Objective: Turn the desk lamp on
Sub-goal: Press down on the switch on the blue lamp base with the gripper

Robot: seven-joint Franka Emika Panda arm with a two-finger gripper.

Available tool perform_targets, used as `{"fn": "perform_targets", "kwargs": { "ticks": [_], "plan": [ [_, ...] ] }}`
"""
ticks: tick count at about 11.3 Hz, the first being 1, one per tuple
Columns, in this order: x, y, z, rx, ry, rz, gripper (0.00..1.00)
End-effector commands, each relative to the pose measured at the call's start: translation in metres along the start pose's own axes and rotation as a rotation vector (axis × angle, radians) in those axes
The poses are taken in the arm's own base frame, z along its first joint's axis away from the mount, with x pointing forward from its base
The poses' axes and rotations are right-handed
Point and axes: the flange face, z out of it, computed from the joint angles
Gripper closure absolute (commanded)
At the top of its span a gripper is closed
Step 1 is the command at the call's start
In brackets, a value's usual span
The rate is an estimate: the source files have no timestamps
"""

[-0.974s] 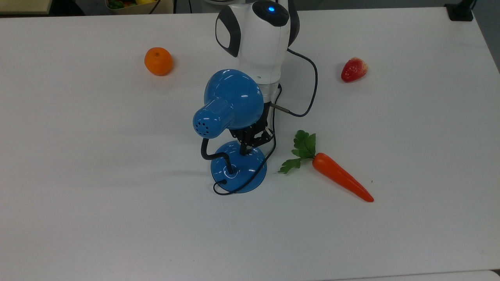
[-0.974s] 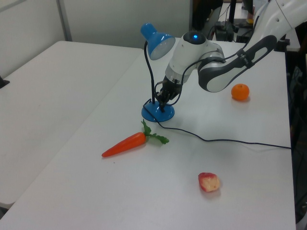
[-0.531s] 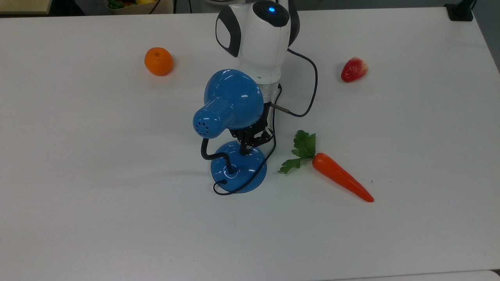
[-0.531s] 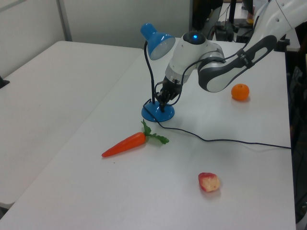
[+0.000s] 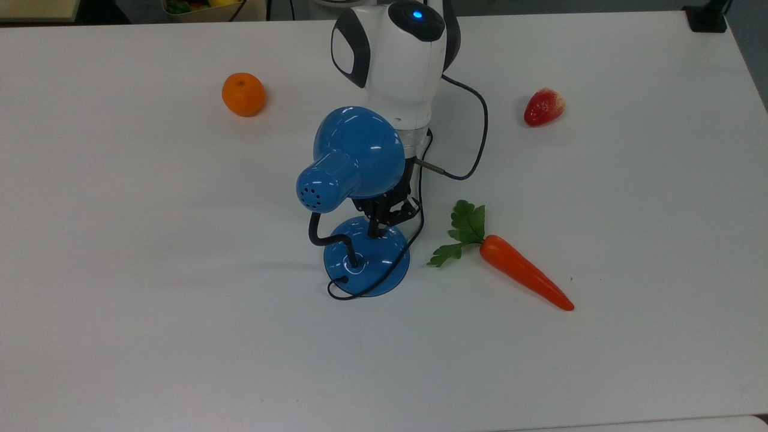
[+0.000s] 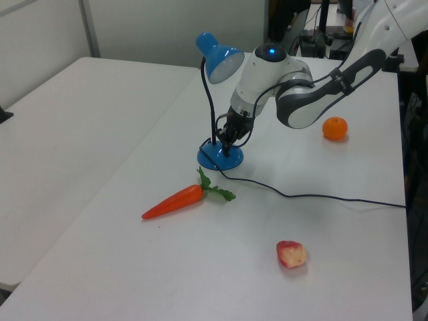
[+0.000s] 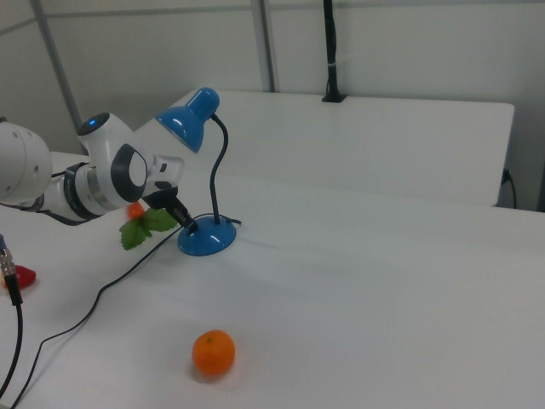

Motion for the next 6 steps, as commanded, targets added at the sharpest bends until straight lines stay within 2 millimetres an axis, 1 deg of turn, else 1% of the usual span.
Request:
{"fn": "perform_targets", "kwargs": {
  "ticks": [1, 5, 6],
  "plan": [
    [-0.0051, -0.0025, 0.002, -0.035, -0.006, -0.009, 1.0],
    [-0.0059, -0.0027, 0.0037, -0.036, -0.003, -0.016, 1.0],
    [-0.0082, -0.0024, 0.0083, -0.042, -0.004, -0.024, 1.0]
  ]
}}
